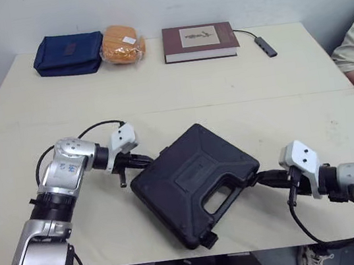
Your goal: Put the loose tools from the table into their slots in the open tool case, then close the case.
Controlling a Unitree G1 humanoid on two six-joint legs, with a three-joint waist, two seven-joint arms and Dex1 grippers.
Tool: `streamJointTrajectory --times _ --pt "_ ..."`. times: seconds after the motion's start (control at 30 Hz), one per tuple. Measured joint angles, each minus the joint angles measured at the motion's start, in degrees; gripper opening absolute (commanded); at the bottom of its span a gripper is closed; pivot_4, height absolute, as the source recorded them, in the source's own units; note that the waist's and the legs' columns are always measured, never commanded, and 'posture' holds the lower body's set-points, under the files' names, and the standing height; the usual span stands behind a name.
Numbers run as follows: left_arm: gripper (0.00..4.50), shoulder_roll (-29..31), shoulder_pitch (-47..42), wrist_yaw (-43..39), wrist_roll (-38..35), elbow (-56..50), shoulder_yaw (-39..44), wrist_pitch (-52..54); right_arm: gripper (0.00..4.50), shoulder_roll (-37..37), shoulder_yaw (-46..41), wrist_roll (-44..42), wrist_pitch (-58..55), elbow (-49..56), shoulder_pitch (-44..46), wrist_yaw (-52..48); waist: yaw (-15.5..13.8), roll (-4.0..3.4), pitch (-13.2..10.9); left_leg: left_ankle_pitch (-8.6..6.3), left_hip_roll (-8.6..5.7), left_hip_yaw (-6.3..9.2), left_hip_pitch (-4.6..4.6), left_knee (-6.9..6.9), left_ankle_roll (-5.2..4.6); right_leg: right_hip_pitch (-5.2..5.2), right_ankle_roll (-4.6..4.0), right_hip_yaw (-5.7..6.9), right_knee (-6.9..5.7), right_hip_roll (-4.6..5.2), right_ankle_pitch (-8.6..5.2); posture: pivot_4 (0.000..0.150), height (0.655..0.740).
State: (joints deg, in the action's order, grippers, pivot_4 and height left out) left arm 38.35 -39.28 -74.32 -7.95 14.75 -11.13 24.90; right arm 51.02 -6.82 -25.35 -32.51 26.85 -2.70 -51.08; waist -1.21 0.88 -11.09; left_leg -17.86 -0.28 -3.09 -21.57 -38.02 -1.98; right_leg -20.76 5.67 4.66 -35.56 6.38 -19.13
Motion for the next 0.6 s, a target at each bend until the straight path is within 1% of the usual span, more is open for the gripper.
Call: streamJointTrajectory --times 0.2,0.33,0.5,0.57,0.6 --pt "0.07 1.0 3.5 1.0 -1.5 -6.1 1.5 4.1 0.0 -0.2 0.2 0.8 -0.1 -0.7 1.1 0.5 -0.1 0.0 0.0 -0.01 0.0 0.03 -0.01 0.0 -0.01 0.03 0.0 0.01 0.02 0.01 0.0 0.15 0.74" --pt "0.07 1.6 3.6 1.0 -3.0 -7.9 2.1 4.6 0.0 0.4 -0.4 1.2 0.1 -0.9 -0.4 -0.1 -0.2 0.0 0.0 -0.01 0.0 0.06 -0.02 0.0 -0.01 0.04 0.0 0.04 0.03 0.01 0.0 0.15 0.74" --pt "0.07 1.3 -0.3 0.2 -6.8 -7.1 4.7 4.5 0.0 2.3 -4.0 1.0 -0.5 0.8 -6.3 -1.5 -0.2 -0.01 0.0 -0.01 -0.01 0.07 -0.03 -0.02 -0.02 0.08 0.0 0.07 0.03 0.02 0.0 0.15 0.74" --pt "0.07 -0.4 -2.8 -0.4 -8.3 -7.2 5.1 4.6 0.0 2.3 -6.1 0.5 -1.6 2.2 -7.6 -1.3 -0.2 -0.01 0.0 -0.01 -0.01 0.07 -0.01 -0.02 -0.02 0.09 0.0 0.08 0.03 0.02 0.0 0.15 0.74" --pt "0.07 -2.3 -4.3 -0.5 -8.9 -7.4 4.7 4.7 0.0 2.2 -7.0 0.0 -2.1 3.1 -8.4 -1.0 -0.3 -0.01 0.0 -0.01 -0.01 0.08 -0.01 -0.02 -0.02 0.1 0.0 0.09 0.02 0.01 0.0 0.15 0.74"
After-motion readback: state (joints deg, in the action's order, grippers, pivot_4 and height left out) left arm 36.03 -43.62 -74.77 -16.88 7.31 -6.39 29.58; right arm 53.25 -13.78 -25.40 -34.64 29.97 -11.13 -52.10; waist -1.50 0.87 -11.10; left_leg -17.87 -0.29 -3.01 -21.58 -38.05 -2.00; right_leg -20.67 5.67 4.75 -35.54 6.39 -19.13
